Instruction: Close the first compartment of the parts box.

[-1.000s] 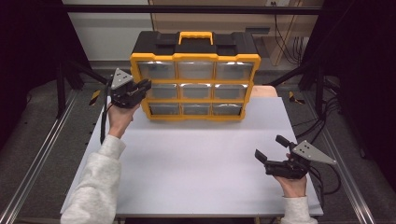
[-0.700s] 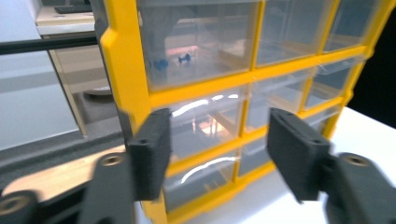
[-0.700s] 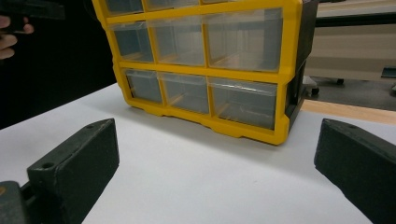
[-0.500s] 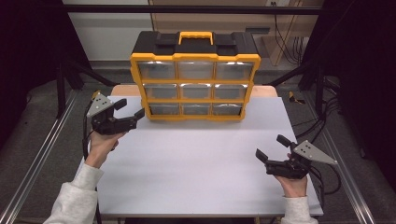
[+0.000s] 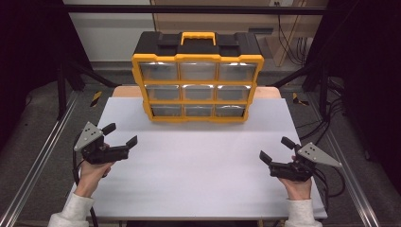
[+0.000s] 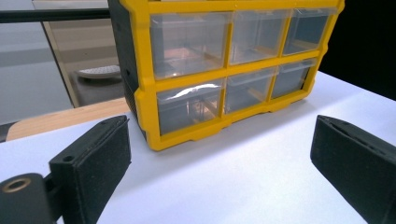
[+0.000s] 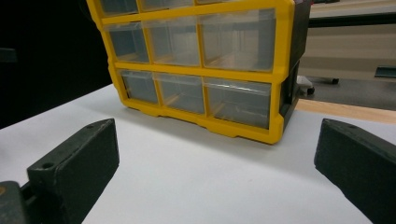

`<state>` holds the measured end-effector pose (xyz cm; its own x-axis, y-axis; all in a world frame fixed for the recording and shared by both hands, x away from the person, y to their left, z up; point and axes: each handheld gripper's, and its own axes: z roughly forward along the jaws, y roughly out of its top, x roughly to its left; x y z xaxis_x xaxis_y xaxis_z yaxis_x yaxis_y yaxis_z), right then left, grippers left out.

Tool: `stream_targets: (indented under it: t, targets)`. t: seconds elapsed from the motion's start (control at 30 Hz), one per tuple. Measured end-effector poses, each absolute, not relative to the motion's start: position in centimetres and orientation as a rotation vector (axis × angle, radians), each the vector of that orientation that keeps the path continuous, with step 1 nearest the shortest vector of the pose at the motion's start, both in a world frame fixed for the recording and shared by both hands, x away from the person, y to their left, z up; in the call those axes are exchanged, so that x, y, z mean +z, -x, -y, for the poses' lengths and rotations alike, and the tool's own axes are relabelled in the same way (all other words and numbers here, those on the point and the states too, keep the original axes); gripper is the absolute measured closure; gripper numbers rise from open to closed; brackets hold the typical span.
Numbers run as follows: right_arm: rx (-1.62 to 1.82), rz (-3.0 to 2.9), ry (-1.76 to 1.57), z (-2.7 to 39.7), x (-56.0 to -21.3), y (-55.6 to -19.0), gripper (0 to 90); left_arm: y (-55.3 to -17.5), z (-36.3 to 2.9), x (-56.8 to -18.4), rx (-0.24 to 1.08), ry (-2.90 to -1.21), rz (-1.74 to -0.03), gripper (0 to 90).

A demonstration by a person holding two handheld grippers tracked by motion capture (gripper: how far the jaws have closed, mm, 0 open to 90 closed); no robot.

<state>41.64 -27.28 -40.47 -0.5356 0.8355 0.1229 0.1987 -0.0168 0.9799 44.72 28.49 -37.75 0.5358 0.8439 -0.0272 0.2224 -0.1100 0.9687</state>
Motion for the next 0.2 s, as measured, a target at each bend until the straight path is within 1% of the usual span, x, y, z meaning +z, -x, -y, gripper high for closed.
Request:
stream_targets:
  t: [0.2]
  targets:
    - [1.589, -1.739, -1.078, 27.4, -40.5, -41.7, 0.5, -44.0, -29.3, -39.1, 0.661, -1.601, -0.934, 4.3]
